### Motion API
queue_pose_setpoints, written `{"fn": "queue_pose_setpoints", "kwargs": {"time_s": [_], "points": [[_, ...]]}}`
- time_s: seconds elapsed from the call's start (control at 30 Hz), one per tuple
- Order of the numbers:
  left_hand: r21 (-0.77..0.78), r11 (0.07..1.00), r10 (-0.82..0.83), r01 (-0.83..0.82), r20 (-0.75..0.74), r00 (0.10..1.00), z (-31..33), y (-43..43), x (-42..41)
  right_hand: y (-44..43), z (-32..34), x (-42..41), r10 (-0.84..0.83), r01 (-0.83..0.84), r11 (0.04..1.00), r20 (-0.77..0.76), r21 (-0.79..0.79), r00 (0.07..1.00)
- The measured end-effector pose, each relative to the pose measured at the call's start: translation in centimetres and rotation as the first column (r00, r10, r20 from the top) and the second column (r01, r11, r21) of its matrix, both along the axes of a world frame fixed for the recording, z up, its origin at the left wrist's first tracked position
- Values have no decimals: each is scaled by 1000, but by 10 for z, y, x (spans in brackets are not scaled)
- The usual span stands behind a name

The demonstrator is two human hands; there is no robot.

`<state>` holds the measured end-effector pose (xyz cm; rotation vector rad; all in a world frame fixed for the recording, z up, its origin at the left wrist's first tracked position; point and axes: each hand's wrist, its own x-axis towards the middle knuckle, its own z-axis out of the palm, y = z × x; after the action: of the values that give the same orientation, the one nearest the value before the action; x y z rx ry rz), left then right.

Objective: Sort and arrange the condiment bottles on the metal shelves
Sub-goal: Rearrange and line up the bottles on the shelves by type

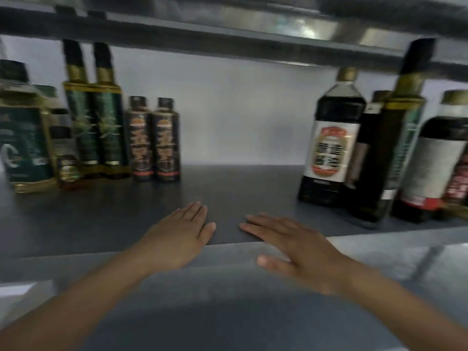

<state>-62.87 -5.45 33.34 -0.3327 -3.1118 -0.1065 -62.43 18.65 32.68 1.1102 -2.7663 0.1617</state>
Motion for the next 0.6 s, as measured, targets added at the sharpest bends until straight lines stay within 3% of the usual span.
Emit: {"fn": "queue_pose_setpoints", "kwargs": {"time_s": [0.13, 0.2, 0.3, 0.37, 0.43, 0.53, 0.6], "points": [[72, 995, -74, 76, -22, 997, 3, 75, -18, 84, -8, -4, -114, 114, 987, 11, -115, 993], [158, 983, -85, 89, -29, 996, 5, 108, -28, 116, -11, -4, -160, 163, 944, 33, -285, 987], [387, 919, -79, 75, -3, 997, 9, 145, -42, 147, -11, -5, -208, 256, 742, 151, -620, 966], [575, 812, -120, 101, -4, 993, 16, 167, -46, 160, -11, -11, -235, 255, 527, 149, -811, 961], [764, 633, -163, 124, -25, 986, 20, 187, -54, 169, -8, -18, -311, 265, 378, 148, -887, 939], [919, 377, -156, 111, -55, 986, 23, 205, -73, 172, 0, -31, -332, 361, 330, 251, -872, 909], [950, 300, -110, 87, -56, 992, 22, 209, -87, 166, 5, -39, -307, 401, 335, 304, -852, 902]]}}
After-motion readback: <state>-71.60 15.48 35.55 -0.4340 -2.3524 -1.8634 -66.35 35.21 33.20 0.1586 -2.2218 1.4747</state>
